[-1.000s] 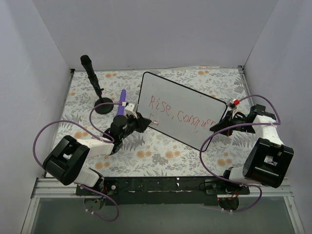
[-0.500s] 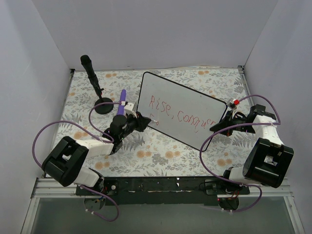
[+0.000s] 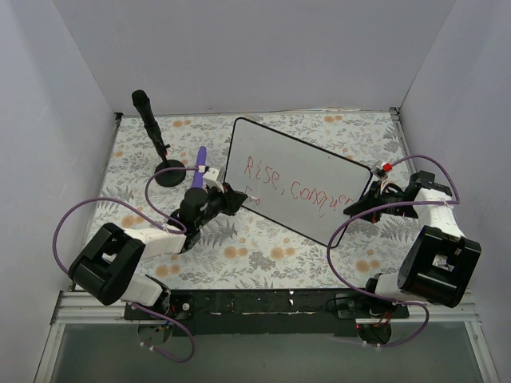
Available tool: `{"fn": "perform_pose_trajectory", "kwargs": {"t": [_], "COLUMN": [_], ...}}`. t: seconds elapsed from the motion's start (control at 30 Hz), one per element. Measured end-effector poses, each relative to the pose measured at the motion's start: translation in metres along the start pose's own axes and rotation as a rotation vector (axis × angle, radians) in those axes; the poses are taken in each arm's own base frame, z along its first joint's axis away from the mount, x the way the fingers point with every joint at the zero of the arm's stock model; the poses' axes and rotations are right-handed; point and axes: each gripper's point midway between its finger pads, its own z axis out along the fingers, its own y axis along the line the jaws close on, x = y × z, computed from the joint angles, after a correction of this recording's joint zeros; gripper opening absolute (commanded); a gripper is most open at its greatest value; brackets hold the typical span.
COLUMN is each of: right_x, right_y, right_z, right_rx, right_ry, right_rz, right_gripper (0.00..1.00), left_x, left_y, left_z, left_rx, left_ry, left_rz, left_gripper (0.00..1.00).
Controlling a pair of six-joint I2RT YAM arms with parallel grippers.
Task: Write a sentence on the whiteboard
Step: Write with the whiteboard marker without the cap on the whiteboard.
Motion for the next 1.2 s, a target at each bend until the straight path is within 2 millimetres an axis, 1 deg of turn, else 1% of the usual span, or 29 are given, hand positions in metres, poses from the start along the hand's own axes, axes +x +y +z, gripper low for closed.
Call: {"fn": "perform_pose_trajectory", "kwargs": {"t": [0.43, 0.73, 0.8, 0.87, 1.07, 1.13, 1.2], "right_x": [0.0, 0.0, 0.0, 0.0, 0.0, 0.0, 0.0], "right_y": [0.0, 0.0, 0.0, 0.0, 0.0, 0.0, 0.0], "right_z": [0.0, 0.0, 0.0, 0.0, 0.0, 0.0, 0.0], "right_rx": [0.0, 0.0, 0.0, 0.0, 0.0, 0.0, 0.0], "right_ry": [-0.002, -0.002, -0.002, -0.002, -0.002, -0.002, -0.002], "right_rz": [-0.001, -0.002, -0.002, -0.003, -0.003, -0.003, -0.003], "right_gripper": [0.01, 0.01, 0.01, 0.01, 0.01, 0.01, 0.01], "left_x": [0.017, 0.022, 0.018, 0.009, -0.042, -0.053, -0.058], "left_y": [0.0, -0.005, -0.009, -0.014, -0.037, -0.04, -0.042], "left_z": [0.004, 0.004, 0.003, 0.0, -0.02, -0.026, -0.031], "left_rx": [0.026, 0.054, 0.064, 0.078, 0.135, 0.14, 0.141], "left_ry": [0.066, 0.095, 0.091, 0.079, -0.027, -0.049, -0.06], "left_rz": [-0.01, -0.022, -0.021, -0.017, 0.015, 0.02, 0.02], "left_gripper": [0.0, 0.0, 0.0, 0.0, 0.0, 0.0, 0.0]}}
